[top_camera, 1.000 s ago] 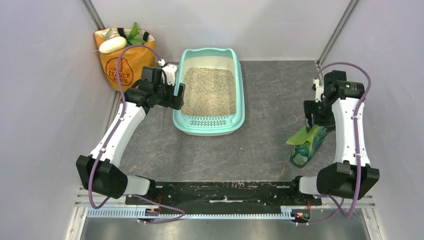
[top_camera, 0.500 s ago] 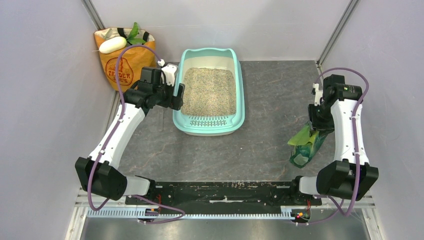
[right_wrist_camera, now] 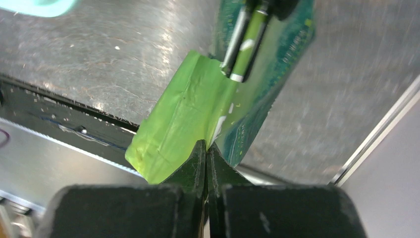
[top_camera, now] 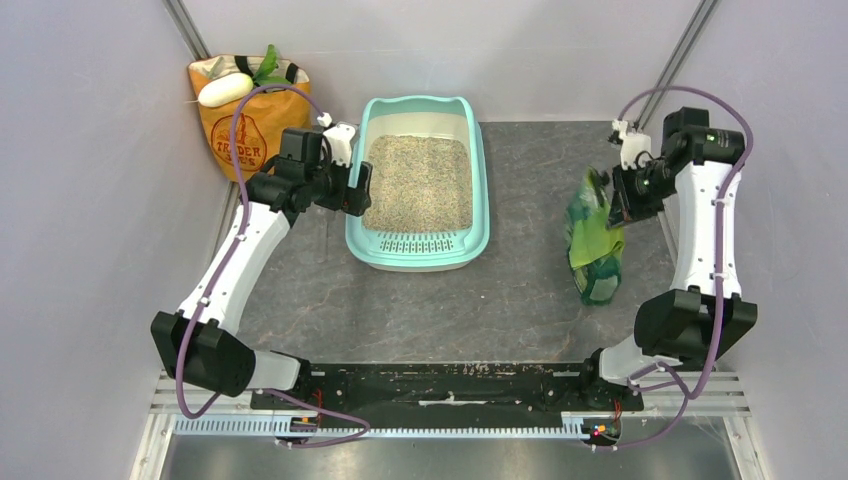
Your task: Fill the litter box with clean litter
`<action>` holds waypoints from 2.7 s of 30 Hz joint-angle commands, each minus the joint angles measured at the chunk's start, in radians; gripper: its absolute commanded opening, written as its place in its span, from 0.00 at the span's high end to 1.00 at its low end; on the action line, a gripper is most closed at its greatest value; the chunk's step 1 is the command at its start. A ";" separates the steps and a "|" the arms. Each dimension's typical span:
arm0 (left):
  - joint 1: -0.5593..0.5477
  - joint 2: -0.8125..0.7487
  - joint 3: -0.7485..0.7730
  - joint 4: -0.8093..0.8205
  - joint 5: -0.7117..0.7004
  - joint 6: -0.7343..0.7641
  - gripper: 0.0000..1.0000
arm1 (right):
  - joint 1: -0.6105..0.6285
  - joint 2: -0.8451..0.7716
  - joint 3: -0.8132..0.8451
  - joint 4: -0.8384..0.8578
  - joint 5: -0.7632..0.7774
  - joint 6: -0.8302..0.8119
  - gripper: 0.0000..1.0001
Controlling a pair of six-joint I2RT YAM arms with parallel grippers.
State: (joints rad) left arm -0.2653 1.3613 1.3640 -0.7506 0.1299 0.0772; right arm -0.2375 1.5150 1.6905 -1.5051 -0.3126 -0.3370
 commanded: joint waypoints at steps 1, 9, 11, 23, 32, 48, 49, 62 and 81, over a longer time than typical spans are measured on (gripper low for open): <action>-0.003 -0.001 0.053 0.024 0.081 -0.002 0.03 | 0.015 0.007 0.232 -0.136 -0.327 -0.341 1.00; -0.004 -0.044 0.027 0.109 0.391 0.090 0.03 | 0.041 -0.071 0.081 -0.233 -0.344 -0.924 1.00; -0.007 -0.070 -0.009 0.169 0.539 0.131 0.03 | 0.040 -0.100 -0.020 -0.231 -0.341 -1.071 1.00; -0.313 0.020 -0.086 0.505 0.760 0.560 0.08 | 0.038 -0.154 -0.233 -0.166 -0.365 -1.215 1.00; -0.466 0.364 0.065 0.815 0.881 0.631 0.15 | 0.040 -0.236 -0.326 -0.082 -0.389 -1.234 1.00; -0.580 0.538 0.172 0.872 0.843 0.465 0.22 | 0.040 -0.244 -0.349 -0.019 -0.400 -1.223 1.00; -0.579 0.544 0.175 0.872 0.848 0.455 0.23 | 0.040 -0.247 -0.352 -0.014 -0.399 -1.224 1.00; -0.590 0.583 0.210 0.837 0.864 0.395 0.46 | 0.040 -0.255 -0.365 0.000 -0.401 -1.223 1.00; -0.590 0.508 0.196 0.931 0.846 0.288 0.98 | 0.040 -0.227 -0.366 0.016 -0.377 -1.210 1.00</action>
State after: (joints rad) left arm -0.8524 1.9507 1.5600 0.0860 0.9943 0.4259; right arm -0.2028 1.2823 1.3293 -1.5063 -0.6537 -1.5372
